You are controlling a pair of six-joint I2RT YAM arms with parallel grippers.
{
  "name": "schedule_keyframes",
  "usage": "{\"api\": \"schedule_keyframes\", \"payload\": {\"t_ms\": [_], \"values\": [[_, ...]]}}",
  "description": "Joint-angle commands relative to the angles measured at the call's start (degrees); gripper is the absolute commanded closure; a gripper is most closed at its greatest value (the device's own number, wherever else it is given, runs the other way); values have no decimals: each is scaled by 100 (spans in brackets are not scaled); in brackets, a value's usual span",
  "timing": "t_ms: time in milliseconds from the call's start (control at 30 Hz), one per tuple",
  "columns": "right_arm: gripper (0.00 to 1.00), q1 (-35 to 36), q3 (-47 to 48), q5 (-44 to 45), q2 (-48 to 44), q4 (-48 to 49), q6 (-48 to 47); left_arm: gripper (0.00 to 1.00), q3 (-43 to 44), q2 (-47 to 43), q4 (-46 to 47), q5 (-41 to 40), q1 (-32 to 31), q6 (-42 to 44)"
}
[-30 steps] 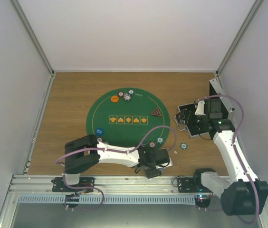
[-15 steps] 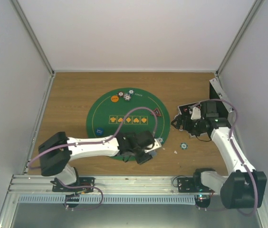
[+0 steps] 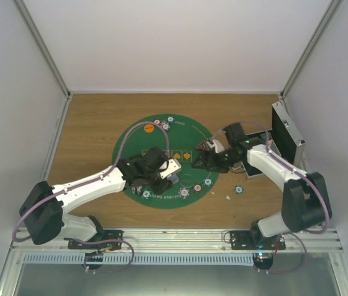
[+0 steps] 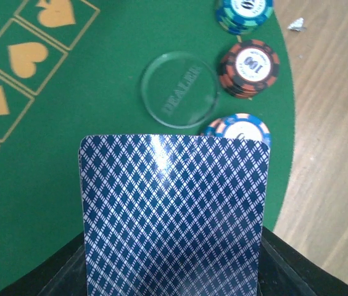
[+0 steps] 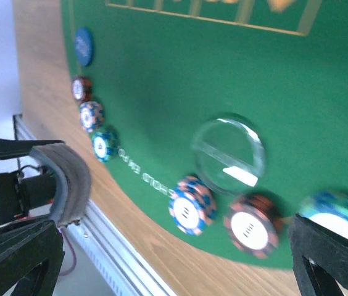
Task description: Distribute texas hold em gaming equipment
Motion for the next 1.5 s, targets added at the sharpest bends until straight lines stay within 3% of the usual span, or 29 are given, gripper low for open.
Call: {"api": "schedule_keyframes", "payload": {"t_ms": [0, 133, 467, 900, 1467], "values": [[0, 636, 642, -344, 691, 527, 91, 44, -60, -187, 63, 290, 324, 363], [1, 828, 869, -855, 1201, 931, 141, 44, -103, -254, 125, 343, 465, 428], [3, 1223, 1612, -1322, 2080, 505, -598, 43, -88, -185, 159, 481, 664, 476], [9, 1567, 1861, -1142, 2543, 184, -1052, 43, -36, -91, 162, 494, 686, 515], [30, 1697, 1954, -253, 2438, 65, -1220, 43, -24, -47, 164, 497, 704, 558]]}}
